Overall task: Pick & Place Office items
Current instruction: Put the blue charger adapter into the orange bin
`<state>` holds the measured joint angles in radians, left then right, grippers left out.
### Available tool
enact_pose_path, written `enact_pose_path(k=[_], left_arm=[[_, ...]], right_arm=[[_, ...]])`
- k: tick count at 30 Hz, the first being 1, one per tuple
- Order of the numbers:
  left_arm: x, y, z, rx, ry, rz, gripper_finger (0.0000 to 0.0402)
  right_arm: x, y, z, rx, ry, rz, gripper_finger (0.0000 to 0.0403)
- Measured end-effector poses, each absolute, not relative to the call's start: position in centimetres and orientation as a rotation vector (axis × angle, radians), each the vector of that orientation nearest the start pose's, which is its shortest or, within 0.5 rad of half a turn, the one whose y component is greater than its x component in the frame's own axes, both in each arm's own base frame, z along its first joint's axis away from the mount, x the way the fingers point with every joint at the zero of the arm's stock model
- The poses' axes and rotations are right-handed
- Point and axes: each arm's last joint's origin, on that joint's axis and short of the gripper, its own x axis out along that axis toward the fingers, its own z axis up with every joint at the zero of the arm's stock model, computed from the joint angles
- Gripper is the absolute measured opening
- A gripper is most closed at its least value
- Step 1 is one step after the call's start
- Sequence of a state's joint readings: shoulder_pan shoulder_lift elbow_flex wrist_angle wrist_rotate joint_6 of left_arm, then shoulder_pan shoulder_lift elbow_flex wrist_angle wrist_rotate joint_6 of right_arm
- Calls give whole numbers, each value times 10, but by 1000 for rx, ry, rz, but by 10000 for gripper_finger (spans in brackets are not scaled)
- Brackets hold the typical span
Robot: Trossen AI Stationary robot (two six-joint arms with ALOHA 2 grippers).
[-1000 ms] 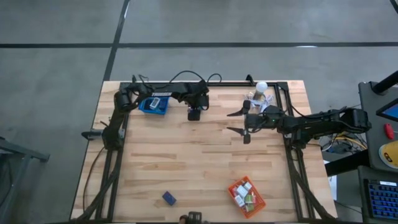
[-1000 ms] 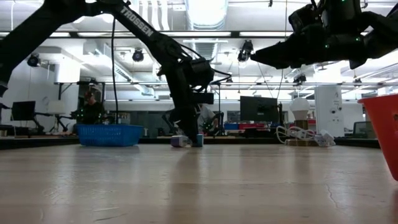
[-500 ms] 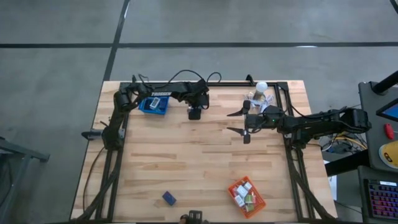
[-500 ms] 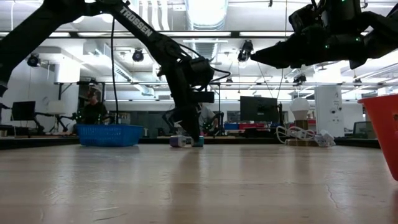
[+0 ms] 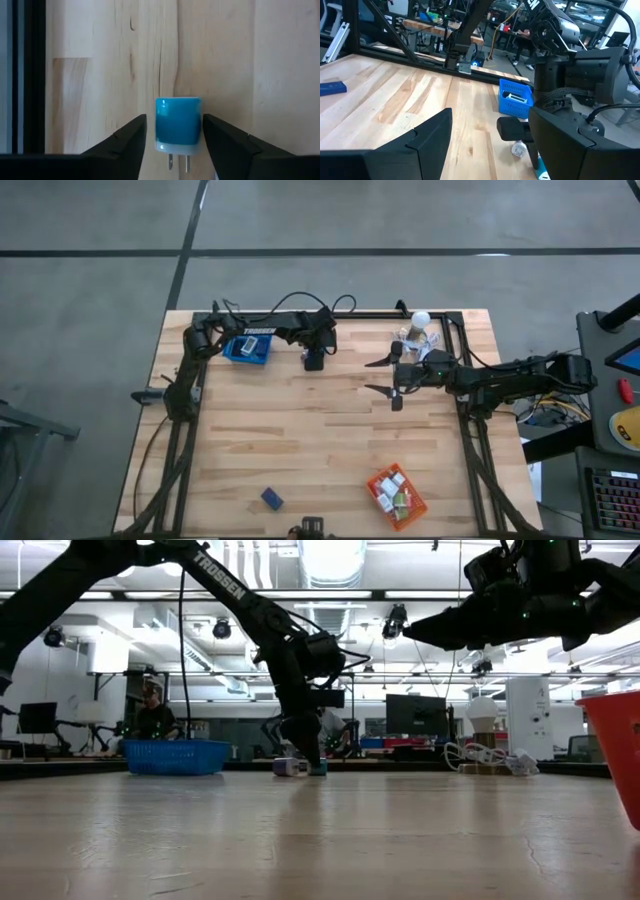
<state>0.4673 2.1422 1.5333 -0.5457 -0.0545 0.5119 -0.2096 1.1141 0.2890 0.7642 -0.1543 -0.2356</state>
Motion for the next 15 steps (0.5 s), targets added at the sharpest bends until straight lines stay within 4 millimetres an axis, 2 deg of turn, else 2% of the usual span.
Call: enact_pose_path(k=[5,13,15], left_arm=[[390,198,146,201,1222,169,141],[391,199,150,227,1210,169,18],[391,199,150,230,1210,160,6]], right_arm=[[206,-39,195,-224,68,-48,258],[206,-39,195,-224,68,-48,258],[206,-39,195,-224,69,-48,258]])
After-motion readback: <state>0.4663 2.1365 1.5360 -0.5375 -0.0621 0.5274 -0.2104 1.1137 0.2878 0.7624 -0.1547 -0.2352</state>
